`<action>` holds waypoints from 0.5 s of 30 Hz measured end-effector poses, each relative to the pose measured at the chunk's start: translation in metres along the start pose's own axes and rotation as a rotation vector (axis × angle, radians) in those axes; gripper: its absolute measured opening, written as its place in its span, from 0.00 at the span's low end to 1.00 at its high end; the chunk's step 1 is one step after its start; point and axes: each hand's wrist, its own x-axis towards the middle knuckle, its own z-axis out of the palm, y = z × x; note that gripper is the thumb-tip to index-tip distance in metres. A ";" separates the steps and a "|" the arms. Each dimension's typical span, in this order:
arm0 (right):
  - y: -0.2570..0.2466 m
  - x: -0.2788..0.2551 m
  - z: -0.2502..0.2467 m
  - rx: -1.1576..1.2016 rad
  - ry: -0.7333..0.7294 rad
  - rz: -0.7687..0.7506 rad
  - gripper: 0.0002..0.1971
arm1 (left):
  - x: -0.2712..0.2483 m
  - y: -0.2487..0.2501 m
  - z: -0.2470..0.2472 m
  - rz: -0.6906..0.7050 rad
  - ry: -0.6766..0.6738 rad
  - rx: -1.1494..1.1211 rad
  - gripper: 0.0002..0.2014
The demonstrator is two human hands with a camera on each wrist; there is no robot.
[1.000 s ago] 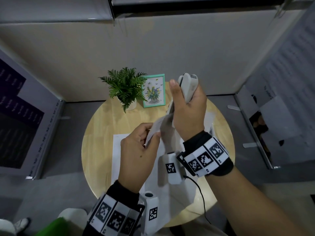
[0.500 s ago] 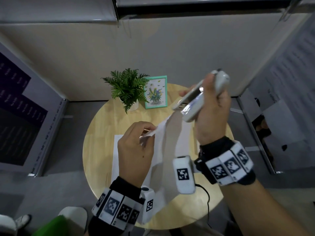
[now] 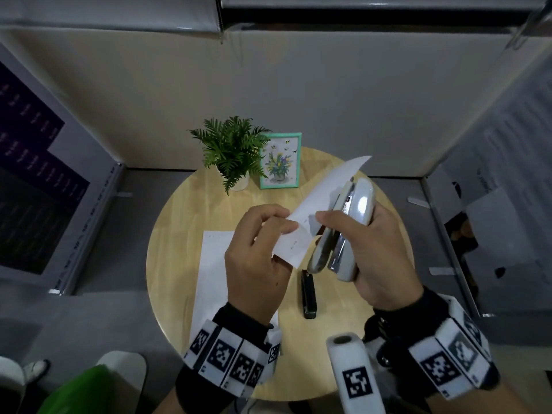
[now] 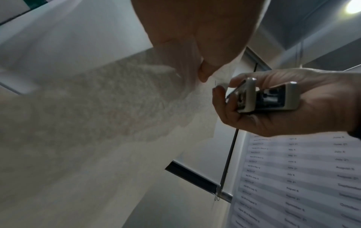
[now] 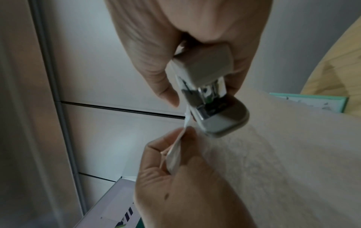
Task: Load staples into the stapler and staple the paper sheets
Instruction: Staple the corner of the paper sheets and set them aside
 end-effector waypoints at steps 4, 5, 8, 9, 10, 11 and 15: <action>0.002 -0.001 0.005 0.025 0.022 0.035 0.17 | -0.003 0.001 0.001 0.019 0.003 -0.039 0.21; 0.002 -0.002 0.005 0.033 0.021 0.042 0.18 | -0.004 0.001 0.001 0.016 0.003 -0.040 0.22; 0.005 -0.003 0.005 0.023 0.014 0.044 0.20 | -0.007 0.001 0.000 0.011 -0.004 -0.044 0.21; 0.005 -0.004 0.005 0.020 0.015 0.045 0.20 | -0.007 0.002 -0.001 0.009 -0.009 -0.036 0.20; 0.006 -0.003 0.005 0.020 0.019 0.048 0.19 | -0.007 0.002 -0.001 0.009 -0.013 -0.026 0.19; 0.006 -0.003 0.005 0.019 0.026 0.057 0.18 | -0.007 0.002 -0.001 0.011 -0.015 -0.019 0.17; 0.007 0.000 0.007 0.095 0.042 0.066 0.18 | -0.008 -0.001 0.001 0.029 0.010 -0.032 0.20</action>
